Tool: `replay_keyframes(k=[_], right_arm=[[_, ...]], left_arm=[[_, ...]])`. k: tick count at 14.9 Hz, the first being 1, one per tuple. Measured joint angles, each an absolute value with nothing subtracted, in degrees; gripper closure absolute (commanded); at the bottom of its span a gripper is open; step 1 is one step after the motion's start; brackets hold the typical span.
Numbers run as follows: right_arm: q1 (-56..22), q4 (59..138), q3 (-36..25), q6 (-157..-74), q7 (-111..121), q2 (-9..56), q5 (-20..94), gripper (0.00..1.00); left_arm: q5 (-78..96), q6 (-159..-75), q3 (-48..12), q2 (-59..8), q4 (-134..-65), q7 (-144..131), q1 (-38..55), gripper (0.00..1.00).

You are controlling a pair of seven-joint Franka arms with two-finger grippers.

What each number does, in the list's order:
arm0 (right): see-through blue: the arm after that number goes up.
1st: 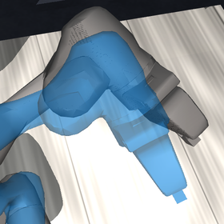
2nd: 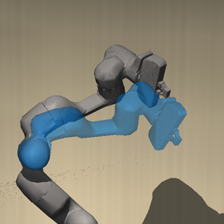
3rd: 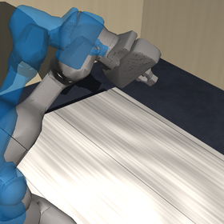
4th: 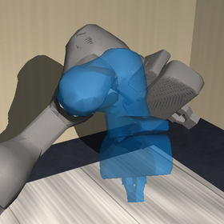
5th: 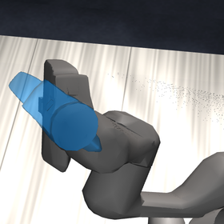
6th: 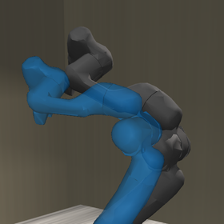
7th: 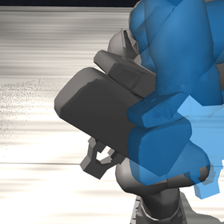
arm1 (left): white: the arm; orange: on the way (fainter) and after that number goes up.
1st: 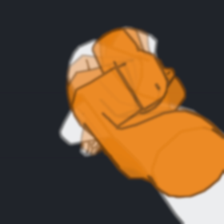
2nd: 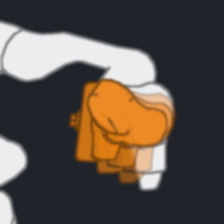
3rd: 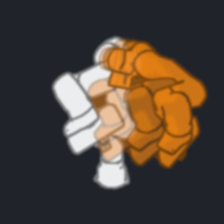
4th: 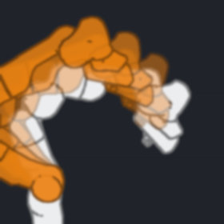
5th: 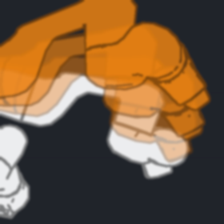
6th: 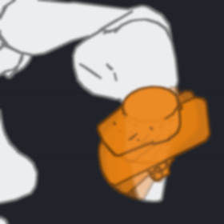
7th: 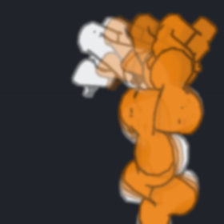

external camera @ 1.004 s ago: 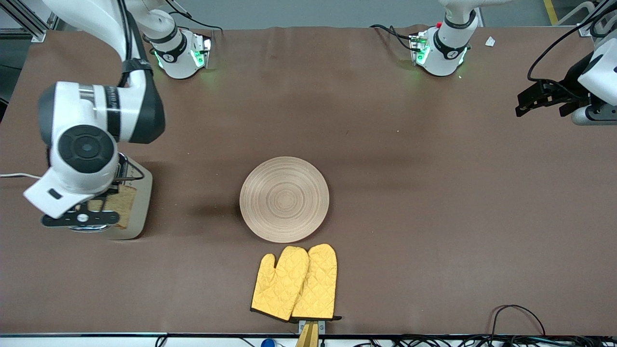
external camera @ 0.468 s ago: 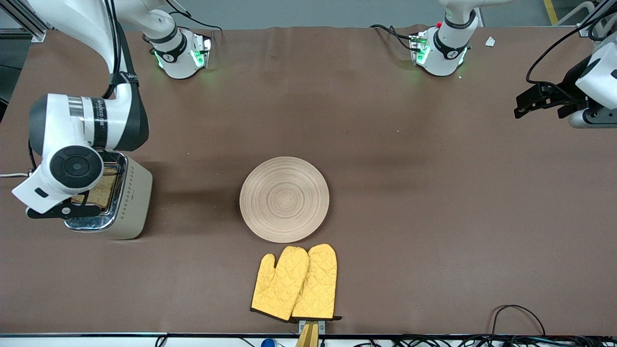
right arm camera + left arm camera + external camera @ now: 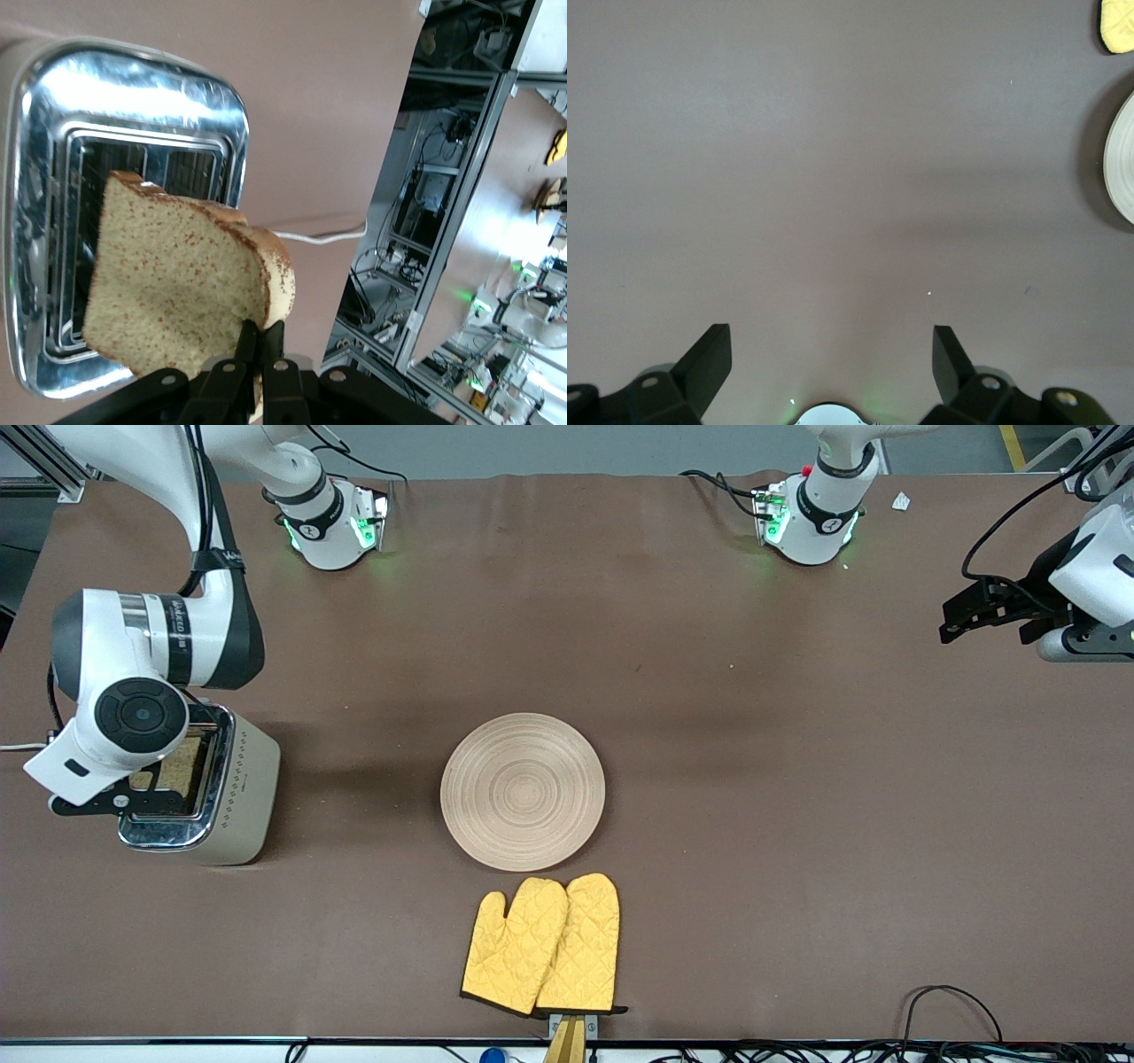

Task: Move plate and put bread in toaster
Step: 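Lower the bread into the toaster slot and open the right gripper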

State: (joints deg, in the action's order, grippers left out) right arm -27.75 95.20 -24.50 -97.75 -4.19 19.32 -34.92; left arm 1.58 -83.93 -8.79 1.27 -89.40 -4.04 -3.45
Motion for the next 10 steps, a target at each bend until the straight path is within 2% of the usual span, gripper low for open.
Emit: replay_keyframes(k=[4,5,6,7,8,10], right_arm=[[-27.5,96.9,-24.4,-101.2,-7.2,19.5,-34.9,0.99],[-27.6,97.2,-24.3,-101.8,-8.2,19.7,-34.9,0.91],[-27.7,97.3,-24.1,-102.2,-9.0,20.2,-34.9,0.61],[-27.7,97.3,-24.0,-102.3,-9.7,20.8,-34.6,0.26],[-27.8,97.3,-23.9,-102.5,-10.4,21.5,-33.3,0.00],[-27.6,97.0,-24.1,-102.7,-11.2,22.4,-26.5,0.00]], left_arm=[[1.6,-83.9,-8.8,1.3,-89.4,-4.0,-3.5,0.00],[1.6,-83.9,-8.8,1.2,-89.4,-4.0,-3.5,0.00],[1.6,-83.9,-8.8,1.2,-89.4,-4.0,-3.5,0.00],[1.6,-83.9,-8.8,1.2,-89.4,-4.0,-3.5,0.00],[1.6,-83.9,-8.8,1.2,-89.4,-4.0,-3.4,0.00],[1.6,-83.9,-8.8,1.2,-89.4,-4.0,-3.5,0.00]])
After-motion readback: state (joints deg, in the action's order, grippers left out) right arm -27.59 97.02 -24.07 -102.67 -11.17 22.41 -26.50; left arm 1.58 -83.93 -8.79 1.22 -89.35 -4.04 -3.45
